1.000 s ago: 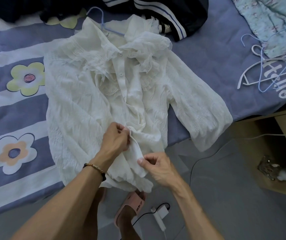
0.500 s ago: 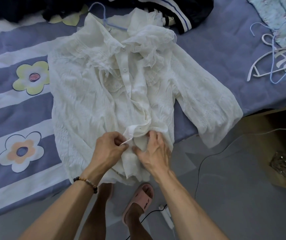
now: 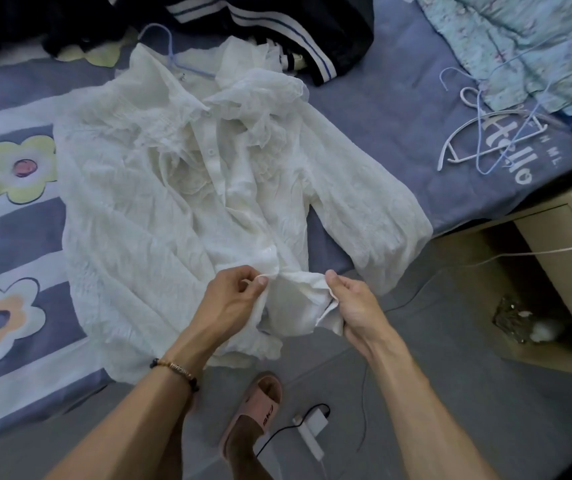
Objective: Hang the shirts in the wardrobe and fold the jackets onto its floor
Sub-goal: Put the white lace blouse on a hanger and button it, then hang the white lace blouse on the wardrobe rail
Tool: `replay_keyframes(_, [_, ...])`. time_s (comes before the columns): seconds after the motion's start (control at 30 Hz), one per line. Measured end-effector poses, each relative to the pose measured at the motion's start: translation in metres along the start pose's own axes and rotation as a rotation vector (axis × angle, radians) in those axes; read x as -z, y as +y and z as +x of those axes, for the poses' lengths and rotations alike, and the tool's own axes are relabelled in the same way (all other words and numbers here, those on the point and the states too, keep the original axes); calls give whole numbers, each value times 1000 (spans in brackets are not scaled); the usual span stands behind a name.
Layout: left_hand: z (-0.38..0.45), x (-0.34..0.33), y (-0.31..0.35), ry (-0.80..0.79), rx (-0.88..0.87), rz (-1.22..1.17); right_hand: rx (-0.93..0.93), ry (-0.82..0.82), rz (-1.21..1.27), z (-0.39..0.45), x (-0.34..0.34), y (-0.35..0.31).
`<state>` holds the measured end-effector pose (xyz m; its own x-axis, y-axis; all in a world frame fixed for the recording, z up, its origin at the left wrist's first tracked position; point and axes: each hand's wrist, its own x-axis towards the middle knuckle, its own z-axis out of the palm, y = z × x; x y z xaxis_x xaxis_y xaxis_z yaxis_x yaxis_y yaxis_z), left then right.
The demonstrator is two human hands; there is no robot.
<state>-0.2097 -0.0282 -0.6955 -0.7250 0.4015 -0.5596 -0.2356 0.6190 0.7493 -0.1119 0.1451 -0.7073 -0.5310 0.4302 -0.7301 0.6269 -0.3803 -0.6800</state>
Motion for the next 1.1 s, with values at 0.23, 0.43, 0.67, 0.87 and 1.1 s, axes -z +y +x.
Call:
replay_keyframes(0.23, [-1,10,17,-124,193,-191,155,-89,-493,-6,-19,-8])
replay_keyframes(0.43, [49,65,31,90,77,-85,231,109,-484,37,-73,-71])
replay_keyframes(0.67, [158,125,55,237,-129,178,468,165,-628,130,-169,-170])
replay_keyframes(0.87, [242,176,67,632,-253,300,859,437,-908,194,-219,-226])
replay_keyframes(1.1, [314,230,61,424,-43,492,796,5,-1199,267,-286,-265])
